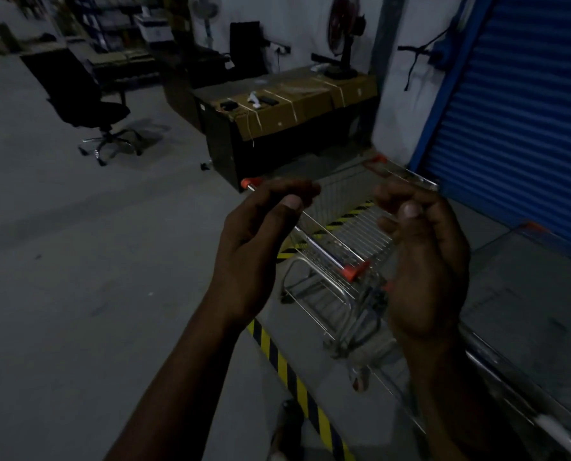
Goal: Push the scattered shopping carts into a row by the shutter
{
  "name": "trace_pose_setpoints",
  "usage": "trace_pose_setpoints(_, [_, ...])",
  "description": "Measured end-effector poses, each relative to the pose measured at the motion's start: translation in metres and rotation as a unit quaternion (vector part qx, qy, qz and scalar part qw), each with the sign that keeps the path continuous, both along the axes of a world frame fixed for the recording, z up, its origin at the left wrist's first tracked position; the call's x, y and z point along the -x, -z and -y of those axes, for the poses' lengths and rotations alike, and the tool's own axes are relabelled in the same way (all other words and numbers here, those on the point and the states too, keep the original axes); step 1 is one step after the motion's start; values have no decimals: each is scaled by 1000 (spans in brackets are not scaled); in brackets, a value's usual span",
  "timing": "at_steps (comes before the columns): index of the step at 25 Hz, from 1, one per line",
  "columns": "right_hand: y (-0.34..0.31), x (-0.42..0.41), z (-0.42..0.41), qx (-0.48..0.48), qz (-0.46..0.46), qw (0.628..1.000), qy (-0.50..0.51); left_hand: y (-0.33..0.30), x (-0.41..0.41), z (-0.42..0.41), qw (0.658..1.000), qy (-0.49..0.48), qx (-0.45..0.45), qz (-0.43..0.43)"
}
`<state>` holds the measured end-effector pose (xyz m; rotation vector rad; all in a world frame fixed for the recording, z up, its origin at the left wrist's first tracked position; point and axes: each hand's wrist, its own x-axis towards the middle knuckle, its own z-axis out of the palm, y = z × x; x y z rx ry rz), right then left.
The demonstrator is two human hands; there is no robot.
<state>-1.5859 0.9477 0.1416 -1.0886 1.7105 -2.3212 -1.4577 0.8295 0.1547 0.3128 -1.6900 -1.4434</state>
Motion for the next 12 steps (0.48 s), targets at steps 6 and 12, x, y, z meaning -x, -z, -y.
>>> trace_pose_setpoints(6, [14, 51, 123, 74, 34, 993, 80, -2, 53, 115, 992, 78, 23, 100])
trace_pose_setpoints(12, [97, 97, 222, -226, 14, 970, 91, 32, 121, 212, 977, 158, 35, 138])
